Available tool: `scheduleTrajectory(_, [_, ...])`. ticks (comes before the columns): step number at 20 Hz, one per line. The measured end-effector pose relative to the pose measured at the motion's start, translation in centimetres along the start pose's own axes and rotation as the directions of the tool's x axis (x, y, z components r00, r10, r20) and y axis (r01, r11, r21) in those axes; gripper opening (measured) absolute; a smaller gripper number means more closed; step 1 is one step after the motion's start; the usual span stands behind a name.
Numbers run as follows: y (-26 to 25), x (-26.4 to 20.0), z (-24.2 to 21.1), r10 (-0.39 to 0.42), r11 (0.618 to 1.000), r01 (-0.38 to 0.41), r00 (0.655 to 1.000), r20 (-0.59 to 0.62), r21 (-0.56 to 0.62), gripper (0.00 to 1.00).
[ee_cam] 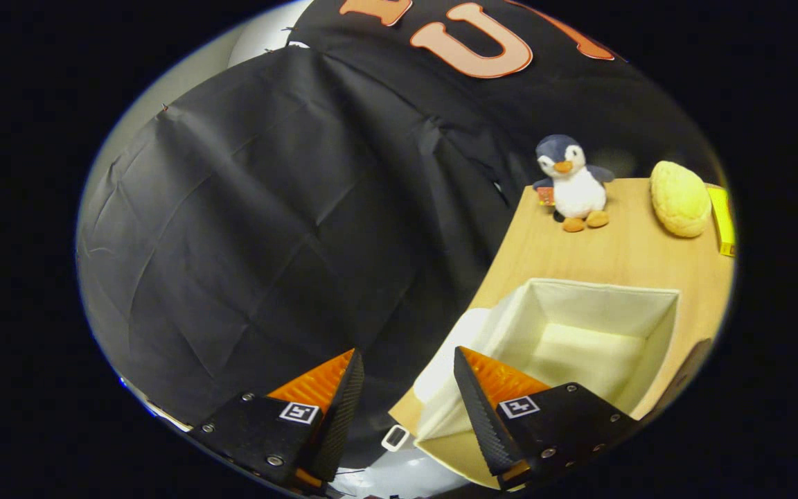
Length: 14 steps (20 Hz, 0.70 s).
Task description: Open the storage box then place both shoes into the box .Put the left shoe in first, then the right shoe, with the right side of both shoes facing outward in a uniform manner.
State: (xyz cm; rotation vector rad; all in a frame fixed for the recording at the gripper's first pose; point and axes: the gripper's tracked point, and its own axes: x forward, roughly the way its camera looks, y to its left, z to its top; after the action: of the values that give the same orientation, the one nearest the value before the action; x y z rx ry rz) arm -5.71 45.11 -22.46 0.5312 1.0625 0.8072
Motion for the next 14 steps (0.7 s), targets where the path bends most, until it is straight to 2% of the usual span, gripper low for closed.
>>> scheduleTrajectory(5, [-6.9,-5.0,-1.2,-0.153,0.983,0.157,0.987,0.046,-0.093,0.82])
scheduleTrajectory(9, [-12.5,-9.3,-2.5,-0.259,0.961,0.264,0.963,0.070,-0.082,0.83])
scheduleTrajectory(14, [-20.4,-14.0,-4.6,-0.426,0.901,0.431,0.901,0.084,-0.058,0.83])
